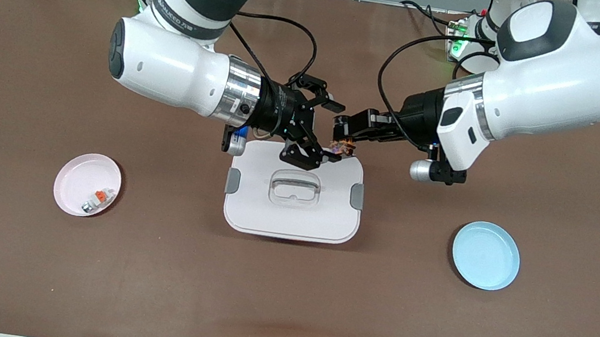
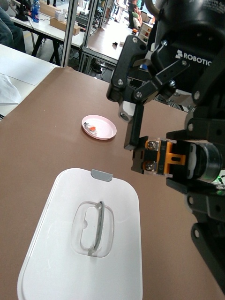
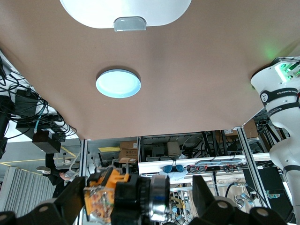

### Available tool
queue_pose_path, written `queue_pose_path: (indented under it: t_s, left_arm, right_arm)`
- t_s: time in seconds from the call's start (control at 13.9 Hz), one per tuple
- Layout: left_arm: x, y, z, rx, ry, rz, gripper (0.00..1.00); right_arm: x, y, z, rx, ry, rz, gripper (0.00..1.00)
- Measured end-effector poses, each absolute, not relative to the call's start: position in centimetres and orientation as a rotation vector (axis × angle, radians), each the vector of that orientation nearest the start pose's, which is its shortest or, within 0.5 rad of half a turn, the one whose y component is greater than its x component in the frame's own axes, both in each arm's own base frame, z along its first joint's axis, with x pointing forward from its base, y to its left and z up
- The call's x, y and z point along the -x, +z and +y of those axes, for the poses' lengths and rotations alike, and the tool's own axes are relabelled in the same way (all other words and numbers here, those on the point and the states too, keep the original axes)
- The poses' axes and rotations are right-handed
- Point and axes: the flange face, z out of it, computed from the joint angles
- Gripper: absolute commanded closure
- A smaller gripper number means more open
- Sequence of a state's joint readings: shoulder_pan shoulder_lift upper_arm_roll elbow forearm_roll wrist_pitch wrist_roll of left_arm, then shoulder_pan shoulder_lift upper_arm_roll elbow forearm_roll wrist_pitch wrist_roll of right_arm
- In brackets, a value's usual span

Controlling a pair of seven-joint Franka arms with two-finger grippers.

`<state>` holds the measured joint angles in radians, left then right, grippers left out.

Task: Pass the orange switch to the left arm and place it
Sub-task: 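Grasp the switch with the left gripper and open the right gripper, then carry the switch to the blue plate while the right gripper withdraws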

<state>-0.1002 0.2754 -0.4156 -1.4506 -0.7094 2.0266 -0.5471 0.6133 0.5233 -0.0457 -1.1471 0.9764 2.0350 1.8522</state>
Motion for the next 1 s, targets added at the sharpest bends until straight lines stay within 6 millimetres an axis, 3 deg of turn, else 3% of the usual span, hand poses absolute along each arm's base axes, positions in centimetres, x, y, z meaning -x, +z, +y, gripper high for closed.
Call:
queue_pose_path:
  t_s: [0.29,0.5,0.72,1.0]
  left_arm:
    - [-58.3,59.2,-32.9,-2.285,-0.164,0.327,1.0]
    - [-58.2,58.7,-32.7,-2.349,-0.157,0.305,1.0]
    - [-58.7,58.4,-31.2,-2.379,-0.164,0.316,1.0]
    - [-59.3,58.1,-28.6,-2.438,-0.174,0.329,1.0]
  right_arm:
    - [-59.7,56.4,44.5,1.66,0.93,1.644,0.0]
    - [-60.6,55.8,42.8,1.793,0.83,1.526,0.0]
    - [-62.2,54.7,38.5,1.965,0.802,1.393,0.0]
    - [-64.2,53.1,30.1,2.201,0.783,1.208,0.0]
